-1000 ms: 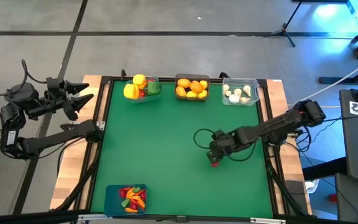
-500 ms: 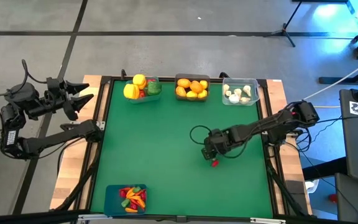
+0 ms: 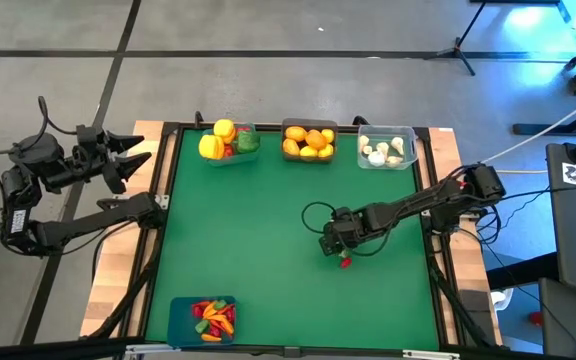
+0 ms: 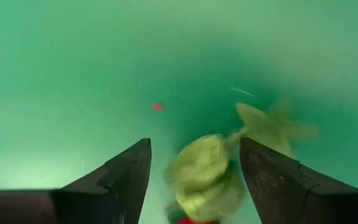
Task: Sort produce into baskets
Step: Put the green chili pepper into the dark blue bin
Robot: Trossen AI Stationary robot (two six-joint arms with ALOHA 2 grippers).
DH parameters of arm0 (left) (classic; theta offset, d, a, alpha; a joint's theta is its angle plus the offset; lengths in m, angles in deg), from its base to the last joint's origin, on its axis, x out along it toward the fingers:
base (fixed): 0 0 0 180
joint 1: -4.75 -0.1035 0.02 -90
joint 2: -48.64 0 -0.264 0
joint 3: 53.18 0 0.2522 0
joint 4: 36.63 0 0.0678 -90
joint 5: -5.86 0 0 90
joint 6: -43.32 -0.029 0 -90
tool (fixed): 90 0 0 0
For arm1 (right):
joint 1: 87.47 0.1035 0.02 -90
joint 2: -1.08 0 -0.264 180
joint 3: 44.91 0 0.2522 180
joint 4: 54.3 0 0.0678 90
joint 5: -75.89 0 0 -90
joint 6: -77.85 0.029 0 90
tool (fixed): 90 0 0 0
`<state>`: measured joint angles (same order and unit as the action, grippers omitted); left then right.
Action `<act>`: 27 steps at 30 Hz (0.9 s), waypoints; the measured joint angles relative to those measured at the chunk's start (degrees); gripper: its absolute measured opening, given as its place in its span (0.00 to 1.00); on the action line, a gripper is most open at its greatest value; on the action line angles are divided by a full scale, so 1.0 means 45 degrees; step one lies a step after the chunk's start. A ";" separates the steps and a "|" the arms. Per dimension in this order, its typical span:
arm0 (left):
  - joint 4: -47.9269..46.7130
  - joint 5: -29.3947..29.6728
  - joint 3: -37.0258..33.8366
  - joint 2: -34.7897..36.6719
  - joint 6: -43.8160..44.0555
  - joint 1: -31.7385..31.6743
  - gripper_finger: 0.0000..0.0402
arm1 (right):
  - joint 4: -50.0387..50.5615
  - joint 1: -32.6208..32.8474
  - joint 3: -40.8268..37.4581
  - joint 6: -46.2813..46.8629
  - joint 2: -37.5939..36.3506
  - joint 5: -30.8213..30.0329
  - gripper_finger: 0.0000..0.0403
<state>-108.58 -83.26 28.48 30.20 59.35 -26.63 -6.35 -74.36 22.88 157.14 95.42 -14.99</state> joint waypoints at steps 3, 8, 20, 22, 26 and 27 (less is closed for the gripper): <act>0.0001 -0.0002 0.0000 0.0001 0.0019 0.0000 0.77 | -0.0321 0.0000 0.0003 0.0003 0.0524 0.0046 0.60; 0.0005 -0.0002 0.0000 0.0005 0.0039 0.0000 0.77 | -0.0537 -0.0017 0.0071 0.0191 0.1117 0.0602 0.60; 0.0015 0.0001 0.0000 0.0000 0.0102 0.0000 0.77 | 0.0515 -0.0010 0.0605 0.0334 0.1214 0.0500 0.30; 0.0015 -0.0002 0.0000 0.0000 0.0104 0.0000 0.77 | 0.0473 -0.0005 0.0620 0.0334 0.1223 0.0515 0.23; 0.0015 -0.0002 0.0000 0.0000 0.0112 0.0000 0.77 | 0.0424 0.0000 0.0625 0.0334 0.1224 0.0539 0.11; 0.0015 -0.0002 0.0000 0.0000 0.0112 0.0000 0.77 | 0.0374 0.0000 0.0625 0.0334 0.1225 0.0562 0.08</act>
<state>-108.52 -83.27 28.48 30.20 59.86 -26.63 -4.66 -74.36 25.69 158.64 100.94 -12.46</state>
